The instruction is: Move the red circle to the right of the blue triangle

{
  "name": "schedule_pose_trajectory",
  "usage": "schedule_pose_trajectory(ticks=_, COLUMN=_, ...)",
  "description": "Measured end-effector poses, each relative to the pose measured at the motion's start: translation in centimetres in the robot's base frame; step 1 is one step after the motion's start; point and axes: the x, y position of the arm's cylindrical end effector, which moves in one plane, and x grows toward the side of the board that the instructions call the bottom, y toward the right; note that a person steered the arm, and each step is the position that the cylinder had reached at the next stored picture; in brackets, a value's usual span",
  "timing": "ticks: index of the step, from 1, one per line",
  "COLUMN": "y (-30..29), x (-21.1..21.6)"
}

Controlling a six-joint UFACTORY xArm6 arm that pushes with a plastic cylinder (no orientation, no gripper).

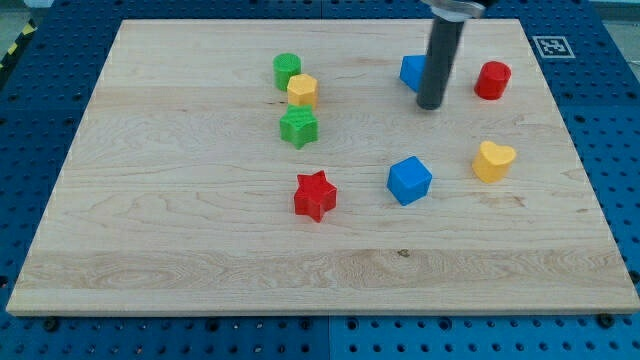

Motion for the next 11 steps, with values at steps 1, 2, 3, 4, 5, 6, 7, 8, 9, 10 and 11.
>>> schedule_pose_trajectory(ticks=1, y=4.5, x=0.8)
schedule_pose_trajectory(ticks=2, y=8.5, x=0.9)
schedule_pose_trajectory(ticks=3, y=9.2, x=-0.2)
schedule_pose_trajectory(ticks=4, y=9.3, x=-2.1)
schedule_pose_trajectory(ticks=5, y=11.2, x=-2.3)
schedule_pose_trajectory(ticks=6, y=14.1, x=-4.4)
schedule_pose_trajectory(ticks=7, y=14.1, x=-6.1)
schedule_pose_trajectory(ticks=8, y=13.4, x=-6.1)
schedule_pose_trajectory(ticks=9, y=11.4, x=-6.0)
schedule_pose_trajectory(ticks=10, y=9.9, x=-4.9)
schedule_pose_trajectory(ticks=11, y=8.8, x=-4.3)
